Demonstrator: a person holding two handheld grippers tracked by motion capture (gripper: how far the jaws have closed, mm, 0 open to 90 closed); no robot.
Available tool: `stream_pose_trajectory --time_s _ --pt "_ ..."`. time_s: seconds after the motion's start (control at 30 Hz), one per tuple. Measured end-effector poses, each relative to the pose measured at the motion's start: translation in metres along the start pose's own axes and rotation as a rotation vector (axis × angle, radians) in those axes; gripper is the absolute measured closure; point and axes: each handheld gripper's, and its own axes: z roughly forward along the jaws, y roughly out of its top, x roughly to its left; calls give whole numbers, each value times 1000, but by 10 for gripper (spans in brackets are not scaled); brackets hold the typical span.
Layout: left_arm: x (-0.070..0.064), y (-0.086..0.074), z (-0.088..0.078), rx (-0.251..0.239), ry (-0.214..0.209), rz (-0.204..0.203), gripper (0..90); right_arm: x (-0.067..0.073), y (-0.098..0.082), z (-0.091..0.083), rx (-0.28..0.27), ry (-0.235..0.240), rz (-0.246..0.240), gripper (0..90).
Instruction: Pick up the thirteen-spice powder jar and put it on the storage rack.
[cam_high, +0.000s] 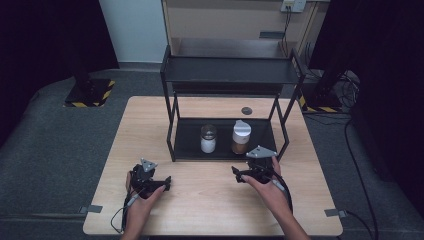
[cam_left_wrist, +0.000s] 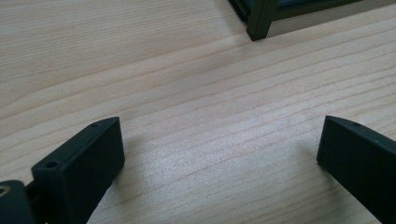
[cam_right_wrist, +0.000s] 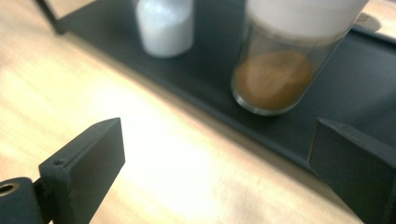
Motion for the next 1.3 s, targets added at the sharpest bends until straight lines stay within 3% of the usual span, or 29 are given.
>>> stream_pose_trajectory --time_s 0.33,0.6,0.87,1.3 --pt "-1 0 0 0 4 -2 0 -13 -33 -13 27 77 -13 50" --pt "-2 0 0 0 9 -7 0 -18 -53 -20 49 104 -16 48" --pt "-2 0 0 0 8 -8 0 -26 -63 -21 88 100 -38 47" --pt "-2 0 0 0 8 -7 0 -32 -72 -29 108 63 -22 36"
